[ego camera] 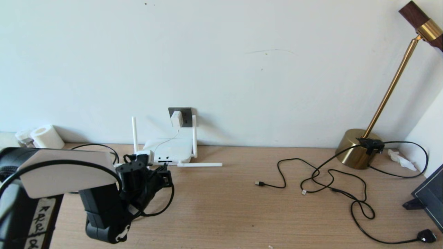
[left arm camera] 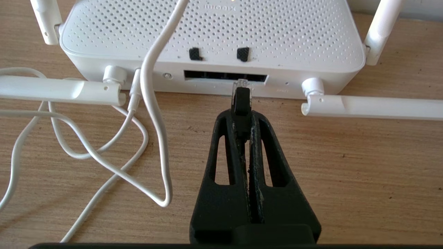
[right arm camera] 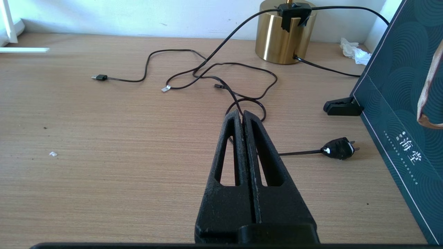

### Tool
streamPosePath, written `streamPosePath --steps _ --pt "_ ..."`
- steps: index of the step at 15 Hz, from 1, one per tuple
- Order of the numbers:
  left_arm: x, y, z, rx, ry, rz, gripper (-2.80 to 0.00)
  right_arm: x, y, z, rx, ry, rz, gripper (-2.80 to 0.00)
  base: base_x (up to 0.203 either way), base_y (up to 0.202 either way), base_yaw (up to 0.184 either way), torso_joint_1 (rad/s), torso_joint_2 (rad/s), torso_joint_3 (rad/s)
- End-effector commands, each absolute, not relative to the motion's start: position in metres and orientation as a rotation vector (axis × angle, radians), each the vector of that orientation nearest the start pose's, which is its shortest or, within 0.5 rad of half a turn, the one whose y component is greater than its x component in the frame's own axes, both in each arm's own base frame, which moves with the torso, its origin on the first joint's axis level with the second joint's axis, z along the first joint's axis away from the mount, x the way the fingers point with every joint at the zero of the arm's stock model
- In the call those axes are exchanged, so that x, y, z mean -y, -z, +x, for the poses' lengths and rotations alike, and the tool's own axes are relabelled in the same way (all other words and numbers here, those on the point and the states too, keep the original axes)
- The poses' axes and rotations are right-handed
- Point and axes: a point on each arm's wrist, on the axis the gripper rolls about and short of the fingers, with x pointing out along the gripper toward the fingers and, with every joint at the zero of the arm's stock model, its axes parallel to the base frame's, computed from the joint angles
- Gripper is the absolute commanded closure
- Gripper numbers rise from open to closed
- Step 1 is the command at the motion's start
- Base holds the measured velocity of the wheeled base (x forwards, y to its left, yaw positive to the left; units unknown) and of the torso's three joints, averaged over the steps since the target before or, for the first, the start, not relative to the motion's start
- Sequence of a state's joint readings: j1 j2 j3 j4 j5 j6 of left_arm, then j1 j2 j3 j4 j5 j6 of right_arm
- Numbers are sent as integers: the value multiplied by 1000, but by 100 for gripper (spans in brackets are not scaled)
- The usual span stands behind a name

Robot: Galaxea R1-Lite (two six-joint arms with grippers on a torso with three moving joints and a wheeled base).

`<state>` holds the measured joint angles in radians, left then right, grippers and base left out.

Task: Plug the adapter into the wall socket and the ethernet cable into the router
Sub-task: Align cable and router interface

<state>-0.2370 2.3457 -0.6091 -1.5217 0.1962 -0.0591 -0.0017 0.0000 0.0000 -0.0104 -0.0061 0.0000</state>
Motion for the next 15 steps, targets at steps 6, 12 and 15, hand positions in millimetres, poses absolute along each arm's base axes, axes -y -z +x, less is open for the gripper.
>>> streamPosePath --steps 6,12,15 --pt "79 -6 342 -221 34 -12 0 0 -77 -23 11 8 0 0 0 0 0 0 0 0" --pt "79 -8 344 -210 35 -15 0 0 -77 -23 11 8 0 0 0 0 0 0 0 0" --pt "79 -8 344 -212 33 -15 0 0 -77 -23 9 8 0 0 0 0 0 0 0 0"
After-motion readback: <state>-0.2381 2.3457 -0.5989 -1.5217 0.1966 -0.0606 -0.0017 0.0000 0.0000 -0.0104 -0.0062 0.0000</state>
